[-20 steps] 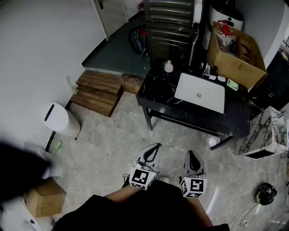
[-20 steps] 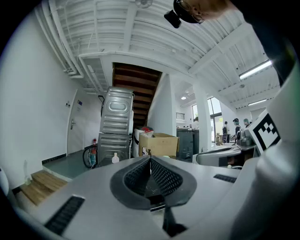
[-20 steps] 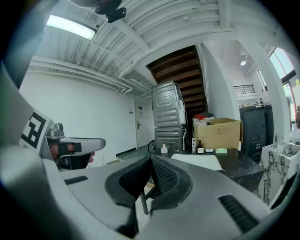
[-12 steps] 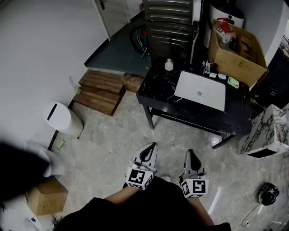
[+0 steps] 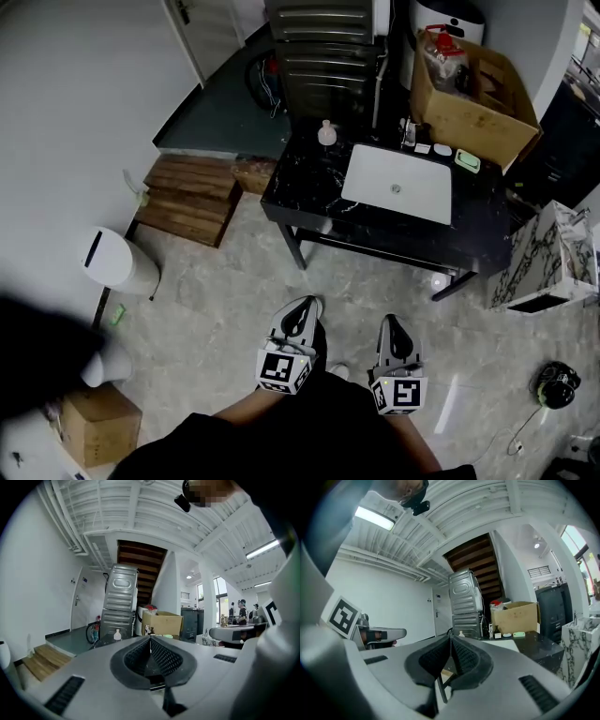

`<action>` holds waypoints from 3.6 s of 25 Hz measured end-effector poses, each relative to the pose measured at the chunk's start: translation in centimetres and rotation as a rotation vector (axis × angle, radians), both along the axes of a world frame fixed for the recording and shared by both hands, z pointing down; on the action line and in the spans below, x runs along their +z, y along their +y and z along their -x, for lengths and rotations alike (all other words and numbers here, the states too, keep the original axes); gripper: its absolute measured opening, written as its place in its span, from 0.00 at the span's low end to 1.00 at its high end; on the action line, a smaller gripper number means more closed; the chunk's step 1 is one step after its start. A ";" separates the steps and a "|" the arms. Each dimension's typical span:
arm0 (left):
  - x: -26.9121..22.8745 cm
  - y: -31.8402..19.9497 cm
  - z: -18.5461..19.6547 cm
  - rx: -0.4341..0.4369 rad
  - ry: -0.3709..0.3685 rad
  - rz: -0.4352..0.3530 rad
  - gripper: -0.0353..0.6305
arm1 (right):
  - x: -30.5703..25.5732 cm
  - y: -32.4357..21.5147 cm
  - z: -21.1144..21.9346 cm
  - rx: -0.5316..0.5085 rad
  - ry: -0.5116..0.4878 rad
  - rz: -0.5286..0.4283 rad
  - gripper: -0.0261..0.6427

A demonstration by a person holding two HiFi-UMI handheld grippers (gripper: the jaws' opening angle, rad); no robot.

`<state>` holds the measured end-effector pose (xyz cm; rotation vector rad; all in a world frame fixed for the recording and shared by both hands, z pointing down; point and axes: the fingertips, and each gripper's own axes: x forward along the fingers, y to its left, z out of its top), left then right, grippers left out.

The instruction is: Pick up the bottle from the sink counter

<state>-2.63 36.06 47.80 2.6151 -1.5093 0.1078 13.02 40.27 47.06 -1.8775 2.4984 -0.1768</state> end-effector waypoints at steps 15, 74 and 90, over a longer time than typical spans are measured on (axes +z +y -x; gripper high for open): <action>1.5 -12.0 -1.5 0.139 0.044 0.058 0.08 | 1.3 -11.8 2.5 0.007 0.093 0.067 0.10; 4.0 -47.5 3.8 0.057 0.018 0.105 0.08 | 2.7 -46.0 5.9 -0.030 0.060 0.144 0.10; 9.1 -57.4 -0.1 -0.006 -0.035 0.178 0.08 | 6.6 -54.2 4.0 -0.138 0.001 0.234 0.10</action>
